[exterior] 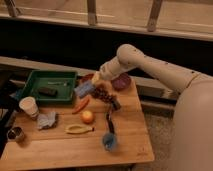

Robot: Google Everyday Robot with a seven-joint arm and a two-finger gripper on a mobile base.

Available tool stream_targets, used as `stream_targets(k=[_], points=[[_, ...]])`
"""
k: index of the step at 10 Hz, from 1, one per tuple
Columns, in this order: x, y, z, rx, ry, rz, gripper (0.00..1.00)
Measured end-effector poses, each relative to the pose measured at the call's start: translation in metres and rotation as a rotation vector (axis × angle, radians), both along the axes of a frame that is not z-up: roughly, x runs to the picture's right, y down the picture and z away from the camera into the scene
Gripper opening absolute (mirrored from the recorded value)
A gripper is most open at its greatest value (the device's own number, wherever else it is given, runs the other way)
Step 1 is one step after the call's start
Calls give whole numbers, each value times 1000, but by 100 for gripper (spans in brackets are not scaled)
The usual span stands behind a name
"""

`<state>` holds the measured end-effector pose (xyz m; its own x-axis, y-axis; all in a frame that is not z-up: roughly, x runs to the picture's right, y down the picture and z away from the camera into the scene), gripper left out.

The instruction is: Place sponge in metal cup

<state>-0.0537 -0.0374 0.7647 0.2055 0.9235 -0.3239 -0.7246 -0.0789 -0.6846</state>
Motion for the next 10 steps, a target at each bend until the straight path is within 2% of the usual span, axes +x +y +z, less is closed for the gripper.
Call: stream_targets(k=[2, 5, 7, 9, 10], points=[[-41, 20, -22, 7, -47, -58, 7], [-90, 38, -46, 15, -84, -96, 7], [-124, 42, -54, 36, -109, -120, 7], [-154, 47, -64, 35, -170, -130, 7], [-155, 47, -65, 35, -173, -131, 7]])
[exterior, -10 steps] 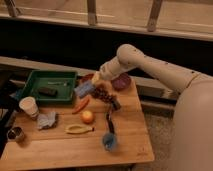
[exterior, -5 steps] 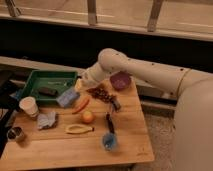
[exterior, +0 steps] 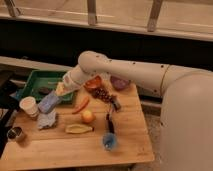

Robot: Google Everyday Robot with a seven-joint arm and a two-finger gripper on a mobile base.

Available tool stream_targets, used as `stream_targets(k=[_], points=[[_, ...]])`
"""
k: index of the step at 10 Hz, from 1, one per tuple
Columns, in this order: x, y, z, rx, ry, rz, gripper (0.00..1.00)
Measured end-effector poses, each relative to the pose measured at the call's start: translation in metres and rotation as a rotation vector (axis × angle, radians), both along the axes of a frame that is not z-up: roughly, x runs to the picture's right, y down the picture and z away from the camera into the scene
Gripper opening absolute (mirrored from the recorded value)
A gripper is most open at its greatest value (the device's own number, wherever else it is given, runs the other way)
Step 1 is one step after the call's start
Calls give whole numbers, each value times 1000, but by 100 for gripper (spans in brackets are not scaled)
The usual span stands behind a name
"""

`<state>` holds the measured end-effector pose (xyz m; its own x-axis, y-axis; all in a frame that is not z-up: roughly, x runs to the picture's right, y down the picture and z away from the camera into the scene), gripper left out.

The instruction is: Place sponge in metal cup

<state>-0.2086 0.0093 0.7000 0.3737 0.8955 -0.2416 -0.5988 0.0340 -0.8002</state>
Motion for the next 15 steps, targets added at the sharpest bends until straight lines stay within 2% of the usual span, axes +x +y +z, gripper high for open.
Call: stream_targets(k=[4, 7, 9, 12, 13, 15], points=[[0, 0, 0, 1, 0, -1, 7], [-11, 4, -3, 5, -29, -29, 7], [-48, 23, -19, 15, -76, -76, 7], [-99, 49, -37, -3, -152, -117, 7], [-115, 56, -39, -15, -179, -126, 7], [-137, 57, -34, -26, -210, -128, 7]])
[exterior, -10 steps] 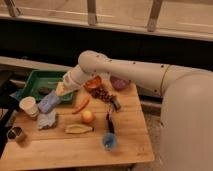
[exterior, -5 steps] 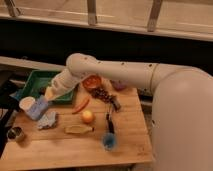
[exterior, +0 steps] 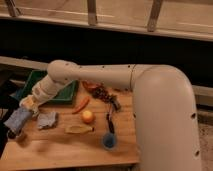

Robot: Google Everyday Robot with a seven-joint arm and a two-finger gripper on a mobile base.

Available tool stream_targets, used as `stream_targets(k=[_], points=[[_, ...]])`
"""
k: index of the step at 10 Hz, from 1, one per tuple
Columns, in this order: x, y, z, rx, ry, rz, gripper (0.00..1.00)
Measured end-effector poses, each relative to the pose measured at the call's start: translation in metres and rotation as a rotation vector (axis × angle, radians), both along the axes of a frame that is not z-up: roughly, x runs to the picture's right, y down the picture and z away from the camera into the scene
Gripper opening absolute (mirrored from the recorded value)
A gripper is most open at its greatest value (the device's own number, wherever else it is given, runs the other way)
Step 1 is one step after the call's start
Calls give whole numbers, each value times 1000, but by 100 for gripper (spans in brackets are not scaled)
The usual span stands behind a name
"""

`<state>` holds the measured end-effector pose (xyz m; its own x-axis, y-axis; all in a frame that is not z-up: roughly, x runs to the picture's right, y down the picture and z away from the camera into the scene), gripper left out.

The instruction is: Place sponge in metal cup

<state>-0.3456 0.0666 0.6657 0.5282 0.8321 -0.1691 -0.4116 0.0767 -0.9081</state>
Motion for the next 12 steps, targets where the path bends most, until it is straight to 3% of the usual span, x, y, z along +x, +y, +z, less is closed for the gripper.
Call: stream_targets(k=[3, 8, 12], points=[[-29, 0, 1, -10, -45, -17, 7], [-29, 2, 3, -10, -40, -27, 7], [-70, 42, 4, -37, -52, -85, 7]])
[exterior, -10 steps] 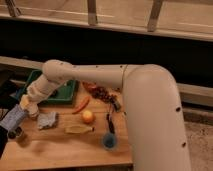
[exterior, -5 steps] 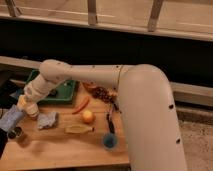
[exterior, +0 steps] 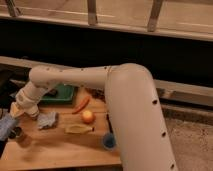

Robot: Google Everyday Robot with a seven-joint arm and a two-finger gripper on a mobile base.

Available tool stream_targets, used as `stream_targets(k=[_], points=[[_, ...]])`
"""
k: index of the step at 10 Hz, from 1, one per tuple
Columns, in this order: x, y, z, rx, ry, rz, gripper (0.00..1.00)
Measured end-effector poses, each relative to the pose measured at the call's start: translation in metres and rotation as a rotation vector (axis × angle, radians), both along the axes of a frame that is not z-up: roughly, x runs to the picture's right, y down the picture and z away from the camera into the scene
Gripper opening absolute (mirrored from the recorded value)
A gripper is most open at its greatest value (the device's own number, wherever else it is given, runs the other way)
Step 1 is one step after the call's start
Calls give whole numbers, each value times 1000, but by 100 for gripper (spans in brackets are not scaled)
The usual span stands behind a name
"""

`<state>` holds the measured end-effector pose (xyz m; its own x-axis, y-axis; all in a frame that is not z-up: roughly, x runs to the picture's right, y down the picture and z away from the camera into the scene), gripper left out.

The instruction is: Place sponge in metal cup

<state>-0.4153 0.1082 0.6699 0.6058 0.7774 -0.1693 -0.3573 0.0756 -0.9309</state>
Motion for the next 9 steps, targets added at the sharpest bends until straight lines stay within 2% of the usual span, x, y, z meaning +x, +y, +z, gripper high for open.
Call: stream_targets(k=[3, 4, 8, 9], points=[[-26, 18, 9, -20, -11, -27, 7], [-29, 21, 18, -27, -4, -33, 7], [-16, 23, 47, -55, 31, -11, 8], [-14, 26, 53, -62, 37, -3, 14]])
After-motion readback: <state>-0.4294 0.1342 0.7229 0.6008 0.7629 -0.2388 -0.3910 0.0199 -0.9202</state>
